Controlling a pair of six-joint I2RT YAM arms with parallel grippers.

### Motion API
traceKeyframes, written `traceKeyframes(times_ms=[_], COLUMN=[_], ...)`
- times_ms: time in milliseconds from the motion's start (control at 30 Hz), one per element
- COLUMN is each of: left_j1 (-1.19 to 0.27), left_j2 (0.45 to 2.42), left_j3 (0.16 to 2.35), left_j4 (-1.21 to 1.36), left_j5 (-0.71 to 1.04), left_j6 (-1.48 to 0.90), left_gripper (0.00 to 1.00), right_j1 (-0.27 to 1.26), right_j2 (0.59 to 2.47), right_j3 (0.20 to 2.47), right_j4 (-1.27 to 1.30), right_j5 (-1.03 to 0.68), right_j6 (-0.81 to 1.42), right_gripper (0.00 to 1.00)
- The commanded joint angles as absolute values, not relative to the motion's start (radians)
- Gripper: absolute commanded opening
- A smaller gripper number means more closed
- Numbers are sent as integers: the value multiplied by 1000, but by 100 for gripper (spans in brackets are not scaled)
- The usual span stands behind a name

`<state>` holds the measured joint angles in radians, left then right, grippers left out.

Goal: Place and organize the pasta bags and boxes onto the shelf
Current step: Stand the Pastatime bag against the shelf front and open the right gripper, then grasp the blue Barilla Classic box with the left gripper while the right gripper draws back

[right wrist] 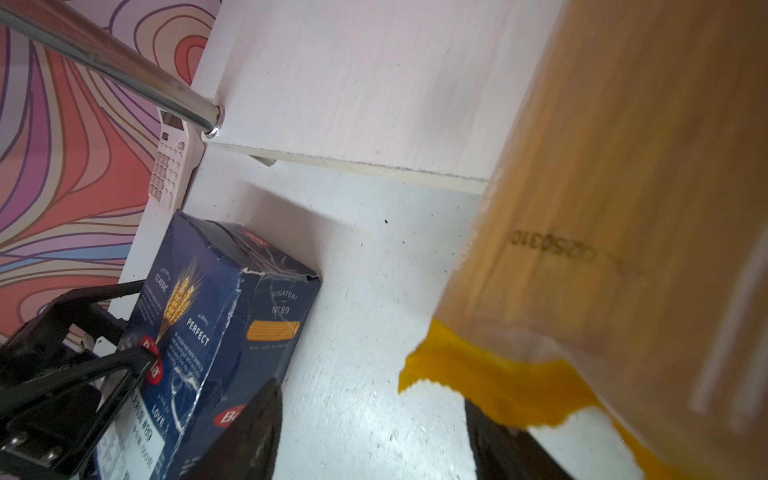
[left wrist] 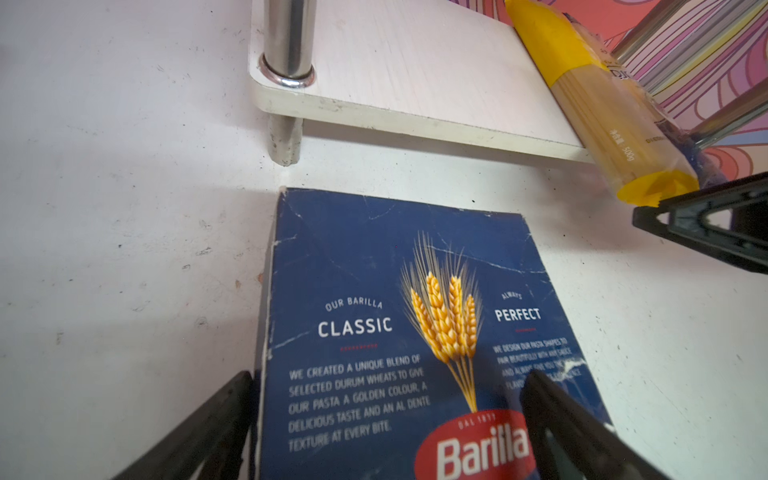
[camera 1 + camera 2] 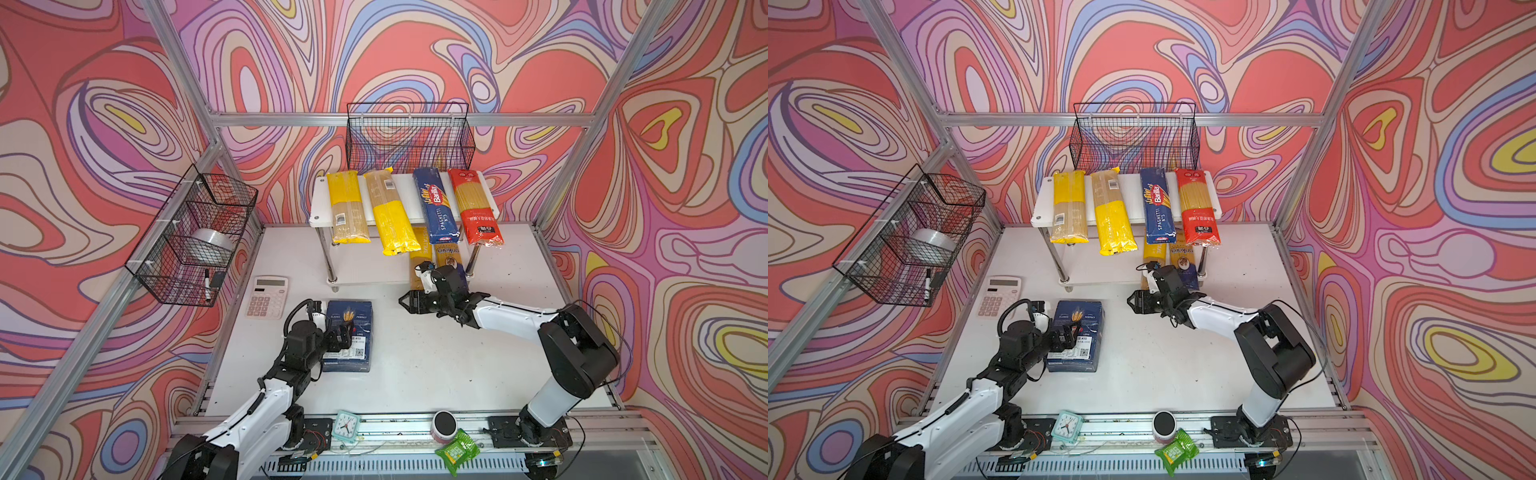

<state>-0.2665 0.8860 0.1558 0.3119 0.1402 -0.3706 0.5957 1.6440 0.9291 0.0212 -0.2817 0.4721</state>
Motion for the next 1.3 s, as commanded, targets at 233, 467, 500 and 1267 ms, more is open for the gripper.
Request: traceKeyframes(times_ms=[233,467,500,1267], left_j1=[-266,-266,-267,-267], left_j2=[889,990,1005,1325], left_j3=[359,431,441,687], left_j4=[63,28,17,-102], left_j5=[27,32,34,181], left_j6=[-416,-397,-388,-346], left_gripper=[100,100,100,100], right_j1=[668,680,680,677], right_j2=[1360,1259,1245,1175], right_j3=[802,734,727,622], right_j4=[-107,-97,-98,17], right_j5=[-207,-167,-159,-144], right_j6=[453,471,463,477], right_gripper=[71,71,71,71])
